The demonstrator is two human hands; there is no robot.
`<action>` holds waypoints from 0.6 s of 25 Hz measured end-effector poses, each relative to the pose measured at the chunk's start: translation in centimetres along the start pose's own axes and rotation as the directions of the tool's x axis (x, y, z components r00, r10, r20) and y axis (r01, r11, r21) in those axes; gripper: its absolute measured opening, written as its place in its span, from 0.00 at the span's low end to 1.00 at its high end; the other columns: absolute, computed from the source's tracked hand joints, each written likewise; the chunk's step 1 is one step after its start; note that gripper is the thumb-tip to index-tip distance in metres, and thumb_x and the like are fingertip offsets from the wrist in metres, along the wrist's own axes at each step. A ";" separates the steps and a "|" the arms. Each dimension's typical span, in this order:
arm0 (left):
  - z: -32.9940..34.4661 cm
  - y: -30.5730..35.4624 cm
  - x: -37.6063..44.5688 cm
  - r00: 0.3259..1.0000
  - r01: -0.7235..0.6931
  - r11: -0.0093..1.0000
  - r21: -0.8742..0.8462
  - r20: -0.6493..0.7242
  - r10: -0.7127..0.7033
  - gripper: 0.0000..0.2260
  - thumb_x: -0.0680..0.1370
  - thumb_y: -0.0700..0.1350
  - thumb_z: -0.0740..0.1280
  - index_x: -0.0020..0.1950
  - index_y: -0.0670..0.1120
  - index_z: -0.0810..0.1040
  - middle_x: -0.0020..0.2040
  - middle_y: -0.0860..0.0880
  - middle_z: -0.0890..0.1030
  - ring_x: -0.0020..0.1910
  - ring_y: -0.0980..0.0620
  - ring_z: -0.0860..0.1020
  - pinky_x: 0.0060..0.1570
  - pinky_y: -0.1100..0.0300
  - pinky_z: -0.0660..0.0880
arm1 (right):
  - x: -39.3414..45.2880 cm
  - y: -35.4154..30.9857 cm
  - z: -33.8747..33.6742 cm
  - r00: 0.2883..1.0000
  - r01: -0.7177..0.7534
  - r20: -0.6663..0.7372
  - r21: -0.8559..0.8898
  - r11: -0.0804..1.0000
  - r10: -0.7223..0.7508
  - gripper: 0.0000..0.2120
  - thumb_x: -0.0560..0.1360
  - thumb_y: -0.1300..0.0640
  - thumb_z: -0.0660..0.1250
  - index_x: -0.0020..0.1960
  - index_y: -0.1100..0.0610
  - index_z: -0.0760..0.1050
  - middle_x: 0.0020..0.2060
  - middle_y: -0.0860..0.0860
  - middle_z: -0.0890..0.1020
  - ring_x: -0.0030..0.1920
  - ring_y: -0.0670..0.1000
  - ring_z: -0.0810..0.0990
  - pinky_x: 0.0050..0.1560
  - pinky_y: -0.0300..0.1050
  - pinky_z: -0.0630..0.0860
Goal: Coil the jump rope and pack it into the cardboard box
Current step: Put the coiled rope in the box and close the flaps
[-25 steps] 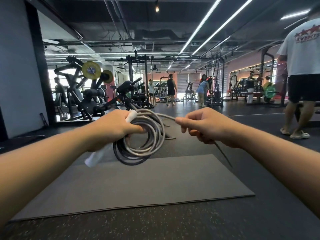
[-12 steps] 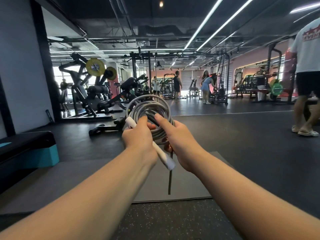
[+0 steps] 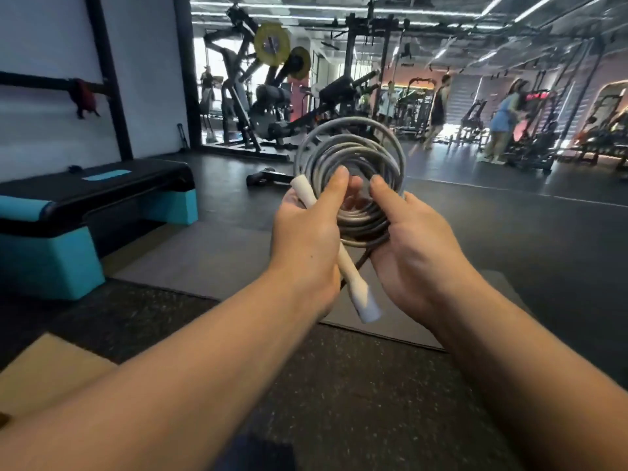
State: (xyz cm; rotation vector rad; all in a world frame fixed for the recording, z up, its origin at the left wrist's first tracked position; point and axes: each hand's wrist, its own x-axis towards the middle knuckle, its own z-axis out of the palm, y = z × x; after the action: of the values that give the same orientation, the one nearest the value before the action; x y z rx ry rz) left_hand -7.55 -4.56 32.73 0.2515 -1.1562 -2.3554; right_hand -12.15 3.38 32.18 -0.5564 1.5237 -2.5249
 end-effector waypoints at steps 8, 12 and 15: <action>-12.3 15.3 -4.9 0.862 0.049 0.994 0.096 -0.506 0.007 0.08 0.80 0.41 0.69 0.57 0.40 0.80 0.50 0.39 0.87 0.51 0.43 0.86 0.57 0.45 0.81 | -5.9 1.3 18.6 0.852 -0.490 0.200 -0.021 0.871 0.484 0.10 0.83 0.63 0.60 0.54 0.61 0.80 0.40 0.53 0.85 0.43 0.50 0.84 0.54 0.50 0.80; -17.4 24.8 -9.6 0.713 0.193 0.981 -0.015 -0.685 -0.151 0.11 0.79 0.42 0.69 0.60 0.39 0.82 0.53 0.40 0.87 0.50 0.45 0.85 0.61 0.43 0.78 | -9.4 0.1 28.3 0.641 -0.732 0.248 -0.084 0.676 0.726 0.11 0.82 0.66 0.60 0.59 0.64 0.80 0.47 0.58 0.88 0.47 0.52 0.87 0.51 0.46 0.82; -20.4 28.6 -12.5 0.572 0.232 0.969 -0.084 -0.794 -0.205 0.11 0.77 0.43 0.73 0.58 0.42 0.83 0.50 0.43 0.88 0.52 0.46 0.85 0.62 0.43 0.77 | -11.2 0.6 33.1 0.529 -0.792 0.263 -0.189 0.581 0.807 0.12 0.81 0.67 0.61 0.58 0.63 0.82 0.50 0.59 0.88 0.51 0.55 0.87 0.54 0.48 0.81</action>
State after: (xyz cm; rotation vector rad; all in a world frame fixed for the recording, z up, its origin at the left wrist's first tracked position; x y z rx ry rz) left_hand 20.88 -26.98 41.71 1.3883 -0.7056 -1.9882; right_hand 10.73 -20.74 42.80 -0.1634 1.2816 -1.5799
